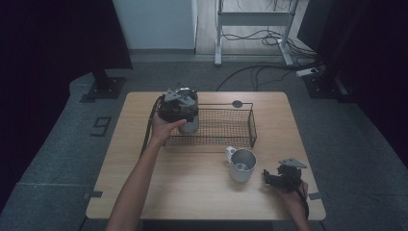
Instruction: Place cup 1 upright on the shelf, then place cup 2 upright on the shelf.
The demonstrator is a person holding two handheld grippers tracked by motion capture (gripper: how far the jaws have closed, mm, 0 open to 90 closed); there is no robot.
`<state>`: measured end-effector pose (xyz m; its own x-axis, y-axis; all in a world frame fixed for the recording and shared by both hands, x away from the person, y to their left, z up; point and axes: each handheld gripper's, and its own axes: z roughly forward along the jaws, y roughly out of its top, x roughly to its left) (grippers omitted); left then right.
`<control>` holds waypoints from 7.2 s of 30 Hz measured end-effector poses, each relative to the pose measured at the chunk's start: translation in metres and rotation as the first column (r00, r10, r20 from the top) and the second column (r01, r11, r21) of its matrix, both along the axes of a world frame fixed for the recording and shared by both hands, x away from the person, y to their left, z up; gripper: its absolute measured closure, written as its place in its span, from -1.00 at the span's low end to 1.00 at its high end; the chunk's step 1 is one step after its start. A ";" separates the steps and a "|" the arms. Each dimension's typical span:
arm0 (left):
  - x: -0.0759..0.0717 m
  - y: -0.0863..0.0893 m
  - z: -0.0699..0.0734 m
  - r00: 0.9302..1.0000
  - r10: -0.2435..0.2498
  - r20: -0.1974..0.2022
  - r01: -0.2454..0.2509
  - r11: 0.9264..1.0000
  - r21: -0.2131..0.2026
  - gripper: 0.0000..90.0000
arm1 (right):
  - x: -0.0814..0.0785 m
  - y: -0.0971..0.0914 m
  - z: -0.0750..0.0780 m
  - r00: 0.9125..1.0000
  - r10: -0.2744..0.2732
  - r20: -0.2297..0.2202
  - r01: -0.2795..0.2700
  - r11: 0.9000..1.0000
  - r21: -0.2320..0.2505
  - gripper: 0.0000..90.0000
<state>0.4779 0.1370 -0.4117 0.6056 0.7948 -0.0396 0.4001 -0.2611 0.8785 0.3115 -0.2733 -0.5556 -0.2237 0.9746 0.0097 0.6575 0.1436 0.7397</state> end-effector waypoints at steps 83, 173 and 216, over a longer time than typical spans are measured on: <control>0.000 0.000 -0.059 0.995 0.076 -0.066 -0.073 0.996 0.052 -0.93 | 0.000 0.000 0.000 1.000 0.000 0.003 0.000 1.000 -0.005 -0.71; -0.168 0.054 -0.118 0.982 -0.024 -0.188 0.025 1.000 0.000 -0.84 | -0.001 0.001 0.000 1.000 0.002 0.002 -0.002 1.000 -0.002 -0.70; -0.164 0.061 -0.133 0.978 0.004 -0.210 0.001 1.000 0.024 -0.82 | -0.038 0.030 0.056 0.961 0.186 0.203 -0.222 0.960 0.172 -0.71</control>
<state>0.3137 0.1979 -0.5443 0.5846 0.7979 -0.1470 0.5753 -0.2798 0.7686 0.2734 -0.2434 -0.4995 -0.4328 0.8919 0.1312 0.4800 0.1048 0.8710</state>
